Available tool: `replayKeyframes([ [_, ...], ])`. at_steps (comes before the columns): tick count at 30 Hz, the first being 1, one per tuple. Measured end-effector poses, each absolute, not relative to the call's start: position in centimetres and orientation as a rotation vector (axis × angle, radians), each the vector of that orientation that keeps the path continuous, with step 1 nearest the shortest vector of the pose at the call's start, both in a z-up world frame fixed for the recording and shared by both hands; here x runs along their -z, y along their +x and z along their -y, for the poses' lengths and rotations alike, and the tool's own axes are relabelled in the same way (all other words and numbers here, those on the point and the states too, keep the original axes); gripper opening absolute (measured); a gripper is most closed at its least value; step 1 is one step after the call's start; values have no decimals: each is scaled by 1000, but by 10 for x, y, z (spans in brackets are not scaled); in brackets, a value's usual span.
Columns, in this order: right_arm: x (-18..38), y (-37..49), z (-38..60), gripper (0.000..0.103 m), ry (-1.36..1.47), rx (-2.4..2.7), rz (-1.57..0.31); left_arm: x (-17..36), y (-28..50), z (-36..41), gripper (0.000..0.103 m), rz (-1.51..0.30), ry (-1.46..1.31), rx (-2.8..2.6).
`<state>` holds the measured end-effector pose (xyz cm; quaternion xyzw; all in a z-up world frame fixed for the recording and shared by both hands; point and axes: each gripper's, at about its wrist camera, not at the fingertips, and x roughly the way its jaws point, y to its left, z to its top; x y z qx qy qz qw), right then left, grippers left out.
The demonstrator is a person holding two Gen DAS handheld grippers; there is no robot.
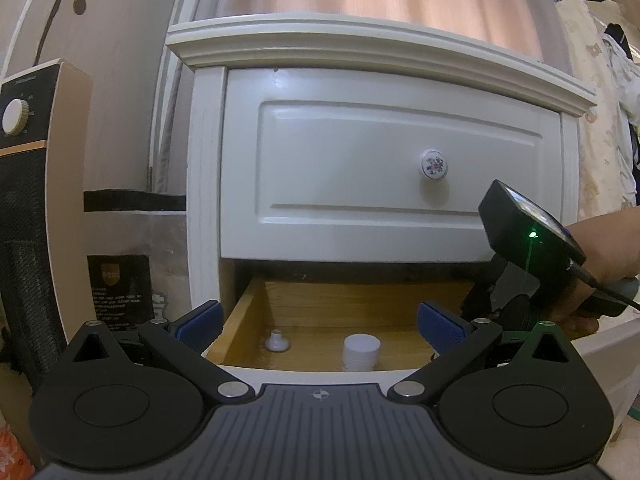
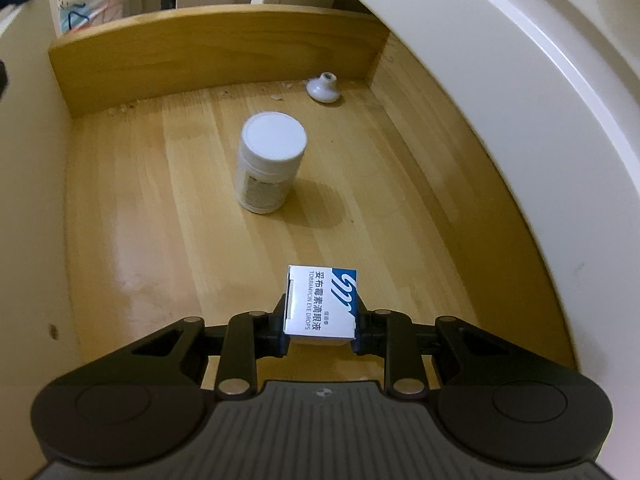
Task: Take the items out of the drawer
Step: 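Lift the box out of the drawer with the right gripper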
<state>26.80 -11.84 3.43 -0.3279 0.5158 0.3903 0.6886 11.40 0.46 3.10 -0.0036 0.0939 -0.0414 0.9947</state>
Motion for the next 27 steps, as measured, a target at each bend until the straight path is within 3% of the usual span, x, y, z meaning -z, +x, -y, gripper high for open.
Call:
replayKeyframes([
  [27,-166,216,137,27,-648,-784,-1045,-42,90,-4,103,-144,-108,113],
])
